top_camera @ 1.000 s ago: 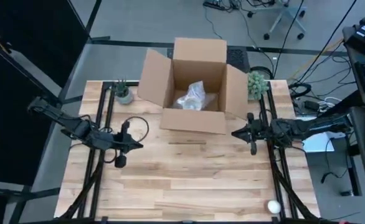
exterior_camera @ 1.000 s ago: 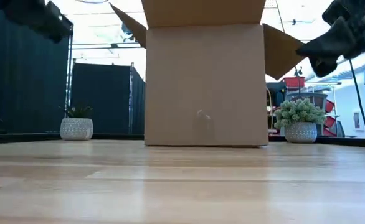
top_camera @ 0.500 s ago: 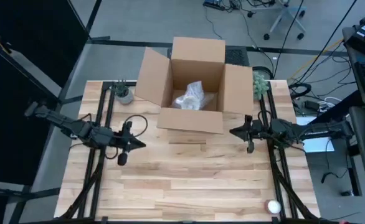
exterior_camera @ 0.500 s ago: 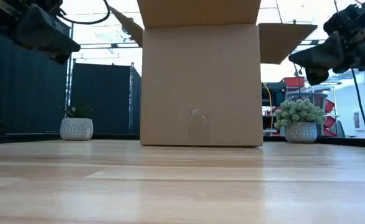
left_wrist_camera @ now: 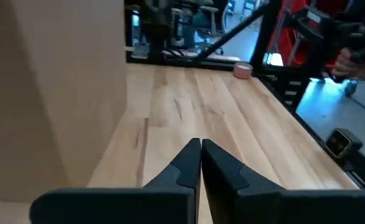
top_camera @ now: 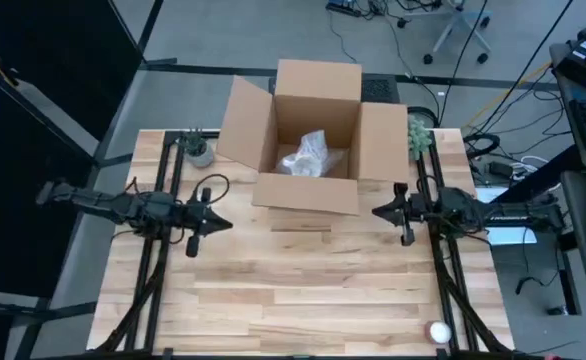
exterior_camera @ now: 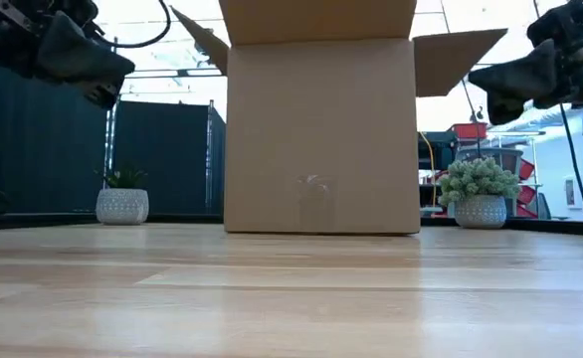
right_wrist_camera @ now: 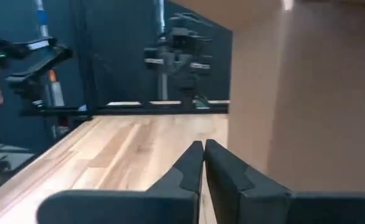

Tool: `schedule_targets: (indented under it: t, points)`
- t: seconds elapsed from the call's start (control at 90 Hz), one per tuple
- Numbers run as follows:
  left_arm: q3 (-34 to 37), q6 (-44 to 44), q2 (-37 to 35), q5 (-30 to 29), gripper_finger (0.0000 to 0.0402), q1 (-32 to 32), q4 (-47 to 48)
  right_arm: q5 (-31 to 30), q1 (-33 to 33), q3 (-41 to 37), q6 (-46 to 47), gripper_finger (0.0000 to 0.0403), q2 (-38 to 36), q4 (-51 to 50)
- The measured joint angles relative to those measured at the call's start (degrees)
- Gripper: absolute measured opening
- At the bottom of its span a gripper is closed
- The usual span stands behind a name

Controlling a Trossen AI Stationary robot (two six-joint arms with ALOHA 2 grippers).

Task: Wrap mug
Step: Return to Home Position

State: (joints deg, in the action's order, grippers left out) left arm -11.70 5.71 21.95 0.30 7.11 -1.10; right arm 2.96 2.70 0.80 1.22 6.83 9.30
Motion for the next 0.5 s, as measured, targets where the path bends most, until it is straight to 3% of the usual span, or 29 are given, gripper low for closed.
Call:
schedule_targets:
  t: [0.211, 0.5]
  points:
    - [0.74, 0.47, -4.23, 0.02, 0.0002, -3.68, 1.38, -0.3, 0.42, 0.0, -0.08, 0.0004, -5.68, -3.66]
    - [10.43, 3.54, -17.03, 1.98, 0.0002, -3.78, -2.94, -0.07, 0.42, 0.0, 2.88, 0.0004, -6.74, -4.59]
